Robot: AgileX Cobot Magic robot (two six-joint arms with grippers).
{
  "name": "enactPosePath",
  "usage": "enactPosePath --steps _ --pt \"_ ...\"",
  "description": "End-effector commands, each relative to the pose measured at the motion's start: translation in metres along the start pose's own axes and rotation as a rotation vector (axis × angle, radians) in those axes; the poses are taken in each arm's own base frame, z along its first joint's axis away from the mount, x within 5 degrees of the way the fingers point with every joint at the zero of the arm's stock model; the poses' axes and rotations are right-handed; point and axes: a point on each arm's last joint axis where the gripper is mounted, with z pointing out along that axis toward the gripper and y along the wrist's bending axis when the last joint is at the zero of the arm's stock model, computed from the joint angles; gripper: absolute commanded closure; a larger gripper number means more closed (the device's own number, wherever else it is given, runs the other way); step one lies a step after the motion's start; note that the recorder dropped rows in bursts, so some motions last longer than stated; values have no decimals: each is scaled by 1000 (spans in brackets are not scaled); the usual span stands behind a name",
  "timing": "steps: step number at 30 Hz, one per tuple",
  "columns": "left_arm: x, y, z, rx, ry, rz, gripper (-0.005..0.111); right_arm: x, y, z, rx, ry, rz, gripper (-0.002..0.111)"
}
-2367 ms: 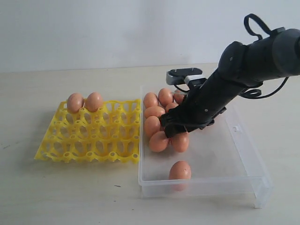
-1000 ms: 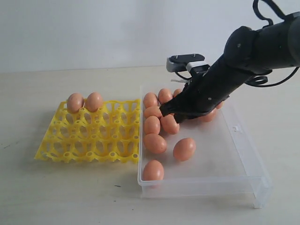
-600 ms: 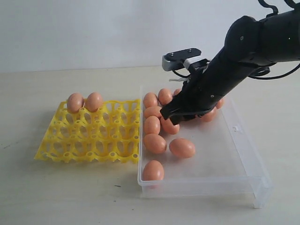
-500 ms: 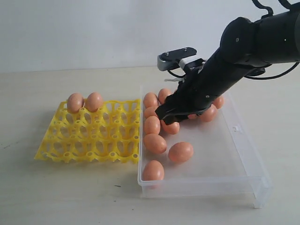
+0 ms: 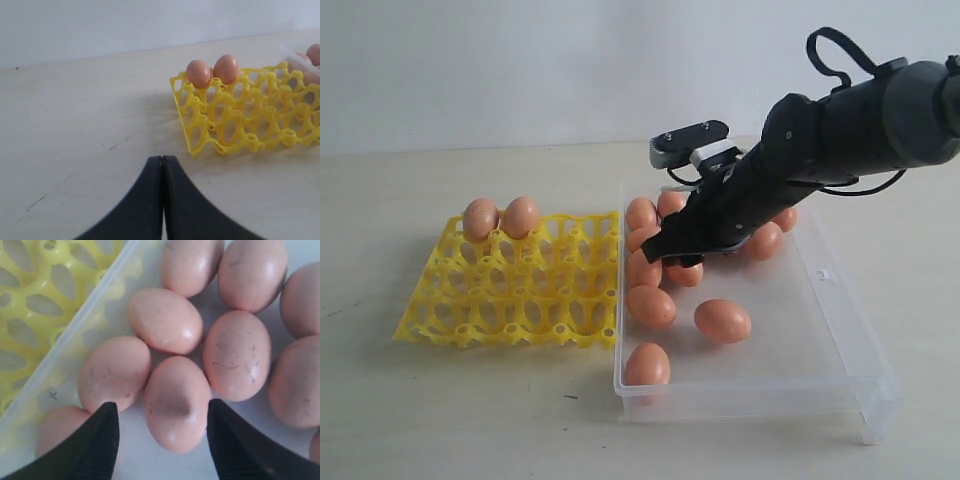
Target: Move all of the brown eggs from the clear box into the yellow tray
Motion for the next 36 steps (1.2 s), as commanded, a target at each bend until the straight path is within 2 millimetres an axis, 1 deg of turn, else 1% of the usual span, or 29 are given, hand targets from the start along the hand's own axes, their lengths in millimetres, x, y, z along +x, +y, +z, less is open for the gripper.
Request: enactPosePath --steps 1,8,14,21,26,28,29,30,31,32,34,35,36 --pt "-2 0 -1 1 -17 4 107 -4 -7 13 32 -41 2 55" --pt "-2 0 -1 1 -17 4 107 -14 -9 33 12 9 -20 55" --pt "-2 0 -1 1 -17 4 107 -13 -9 46 -7 59 -20 55" --pt "-2 0 -1 1 -17 4 107 -6 -9 55 -19 106 -18 55" --pt "-2 0 -1 1 -17 4 107 -6 -10 55 -18 105 -18 56" --pt "-2 0 -1 1 -17 4 107 -6 -10 55 -18 105 -18 67" --pt "-2 0 -1 1 -17 4 107 -7 -10 54 -17 101 -21 85" --pt "-2 0 -1 1 -17 4 107 -9 -9 51 -17 93 -26 96" --pt "-2 0 -1 1 -17 4 107 -14 -9 43 -15 74 -38 108" --pt "-2 0 -1 1 -17 4 107 -18 -8 37 -10 53 -44 108" --pt "-2 0 -1 1 -17 4 107 -35 -7 4 17 -41 -73 108" --pt "-2 0 -1 1 -17 4 107 -43 -4 -19 35 -119 -66 108" --pt "-2 0 -1 1 -17 4 107 -47 -1 -31 46 -176 -59 108"
